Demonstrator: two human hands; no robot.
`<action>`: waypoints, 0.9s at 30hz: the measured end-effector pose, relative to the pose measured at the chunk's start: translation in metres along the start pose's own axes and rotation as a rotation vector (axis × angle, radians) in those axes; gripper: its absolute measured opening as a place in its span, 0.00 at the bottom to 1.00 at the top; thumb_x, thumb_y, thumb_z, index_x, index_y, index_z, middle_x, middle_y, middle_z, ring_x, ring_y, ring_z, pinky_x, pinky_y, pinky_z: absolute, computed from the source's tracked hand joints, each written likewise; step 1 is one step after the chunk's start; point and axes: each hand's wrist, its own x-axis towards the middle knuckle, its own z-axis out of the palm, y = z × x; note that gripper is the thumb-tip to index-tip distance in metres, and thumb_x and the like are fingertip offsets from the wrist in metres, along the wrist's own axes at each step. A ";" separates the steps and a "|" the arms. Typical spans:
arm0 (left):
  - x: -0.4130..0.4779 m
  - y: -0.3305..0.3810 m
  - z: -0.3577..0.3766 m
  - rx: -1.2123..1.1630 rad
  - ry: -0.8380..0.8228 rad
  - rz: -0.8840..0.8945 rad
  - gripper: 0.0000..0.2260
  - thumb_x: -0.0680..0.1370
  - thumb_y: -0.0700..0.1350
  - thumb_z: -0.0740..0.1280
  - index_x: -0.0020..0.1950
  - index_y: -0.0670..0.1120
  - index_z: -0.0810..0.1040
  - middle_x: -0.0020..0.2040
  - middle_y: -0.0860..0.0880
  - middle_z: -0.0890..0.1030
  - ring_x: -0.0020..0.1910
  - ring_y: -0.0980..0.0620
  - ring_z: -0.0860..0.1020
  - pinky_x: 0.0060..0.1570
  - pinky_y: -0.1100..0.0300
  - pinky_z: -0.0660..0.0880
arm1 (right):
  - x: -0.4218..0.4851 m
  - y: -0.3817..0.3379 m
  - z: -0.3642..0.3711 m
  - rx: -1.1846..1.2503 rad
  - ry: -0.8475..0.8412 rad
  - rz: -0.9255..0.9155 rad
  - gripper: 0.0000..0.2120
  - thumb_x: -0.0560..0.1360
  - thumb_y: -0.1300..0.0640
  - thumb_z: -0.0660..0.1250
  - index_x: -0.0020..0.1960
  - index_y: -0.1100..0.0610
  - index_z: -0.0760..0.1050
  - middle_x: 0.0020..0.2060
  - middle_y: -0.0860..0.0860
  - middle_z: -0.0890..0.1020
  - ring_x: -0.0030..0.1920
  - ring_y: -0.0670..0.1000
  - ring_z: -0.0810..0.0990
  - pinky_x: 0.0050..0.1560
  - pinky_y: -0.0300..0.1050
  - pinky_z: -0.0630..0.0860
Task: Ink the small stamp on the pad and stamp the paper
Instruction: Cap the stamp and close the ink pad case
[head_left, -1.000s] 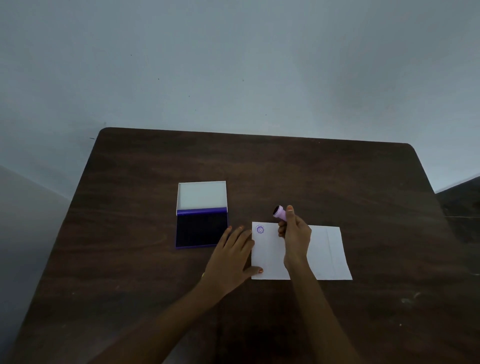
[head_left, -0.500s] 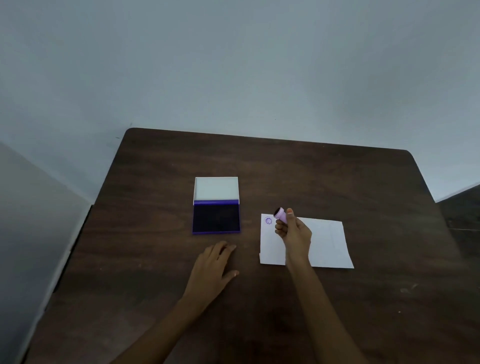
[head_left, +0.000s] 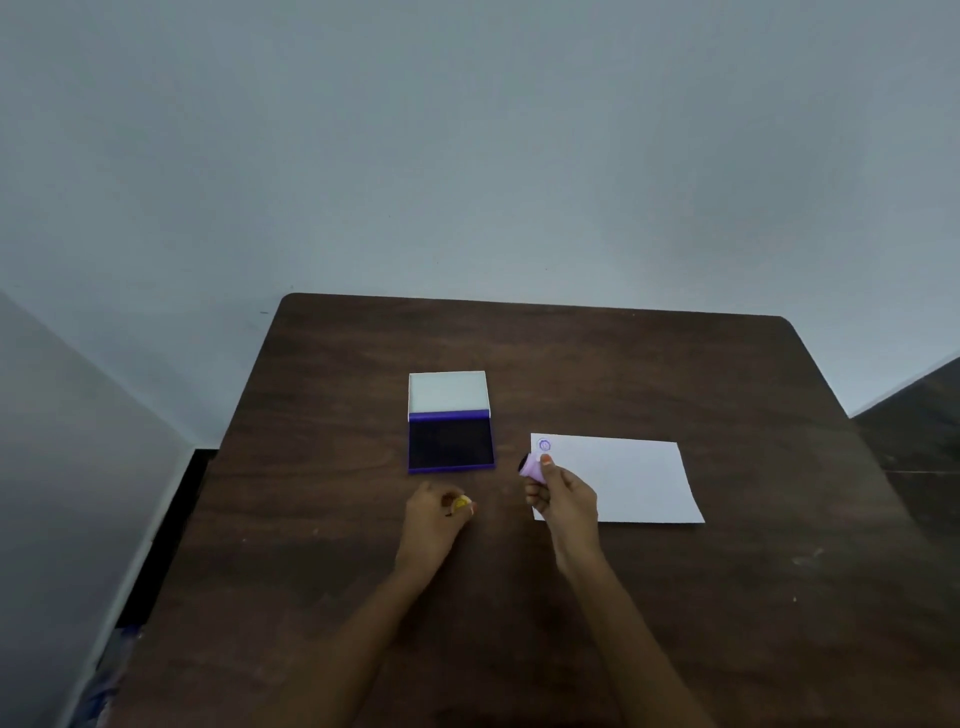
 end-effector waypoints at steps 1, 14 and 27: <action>-0.001 0.003 -0.004 -0.128 0.007 -0.077 0.04 0.74 0.42 0.67 0.48 0.46 0.78 0.49 0.48 0.79 0.45 0.56 0.75 0.46 0.63 0.71 | -0.005 0.002 0.001 -0.011 -0.029 -0.001 0.10 0.74 0.54 0.66 0.34 0.51 0.78 0.33 0.51 0.82 0.37 0.49 0.81 0.37 0.38 0.76; -0.014 0.025 -0.040 -0.983 -0.268 -0.320 0.07 0.75 0.38 0.65 0.50 0.38 0.79 0.50 0.41 0.81 0.52 0.48 0.79 0.48 0.61 0.77 | -0.041 0.006 0.016 -0.128 -0.205 -0.171 0.05 0.72 0.56 0.69 0.47 0.50 0.79 0.48 0.53 0.84 0.49 0.51 0.81 0.51 0.45 0.79; -0.014 0.019 -0.047 -0.952 -0.323 -0.347 0.11 0.74 0.35 0.65 0.55 0.37 0.77 0.55 0.39 0.80 0.53 0.46 0.79 0.50 0.56 0.77 | -0.041 0.019 0.032 -0.289 -0.115 -0.269 0.09 0.66 0.48 0.74 0.29 0.43 0.76 0.30 0.38 0.79 0.35 0.43 0.80 0.36 0.30 0.74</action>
